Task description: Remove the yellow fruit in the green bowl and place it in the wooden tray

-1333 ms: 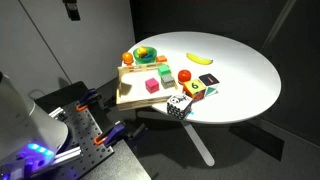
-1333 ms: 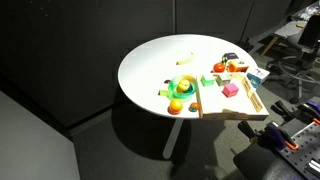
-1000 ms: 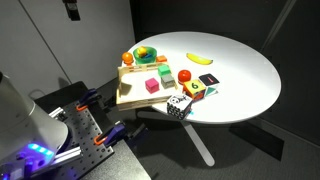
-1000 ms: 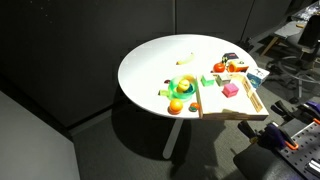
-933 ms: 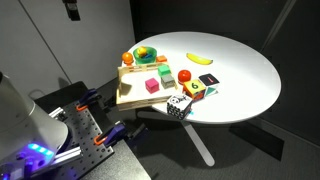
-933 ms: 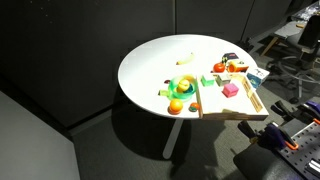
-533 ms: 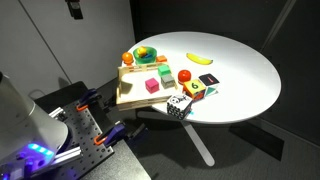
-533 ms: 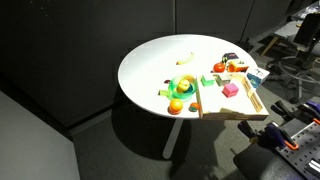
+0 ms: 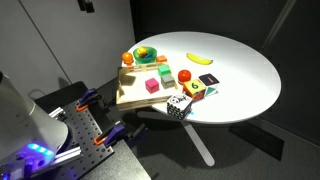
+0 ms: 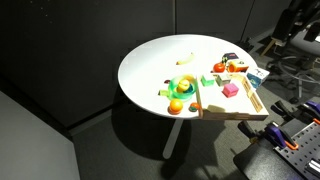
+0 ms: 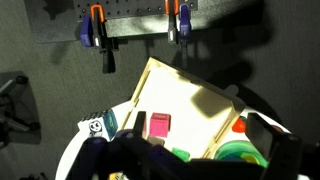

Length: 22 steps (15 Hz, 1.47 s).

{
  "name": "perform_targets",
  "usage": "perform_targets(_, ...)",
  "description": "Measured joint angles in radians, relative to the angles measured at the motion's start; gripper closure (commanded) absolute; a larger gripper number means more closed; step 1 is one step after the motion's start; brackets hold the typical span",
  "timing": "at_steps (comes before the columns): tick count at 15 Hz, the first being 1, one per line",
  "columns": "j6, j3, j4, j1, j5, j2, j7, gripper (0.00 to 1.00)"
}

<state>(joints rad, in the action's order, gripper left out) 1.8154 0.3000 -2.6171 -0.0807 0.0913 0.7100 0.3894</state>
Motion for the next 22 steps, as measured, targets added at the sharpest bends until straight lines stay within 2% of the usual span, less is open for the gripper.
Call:
perform_targets(6,0.044,0.008,0.104,-0.022,0.0,-0.144,-0.002,0.0)
perform_targets(15,0.044,0.007,0.305,-0.062,-0.002,-0.362,-0.039,0.0)
perform_targets(22,0.049,0.007,0.443,-0.087,-0.081,-0.497,-0.088,0.0)
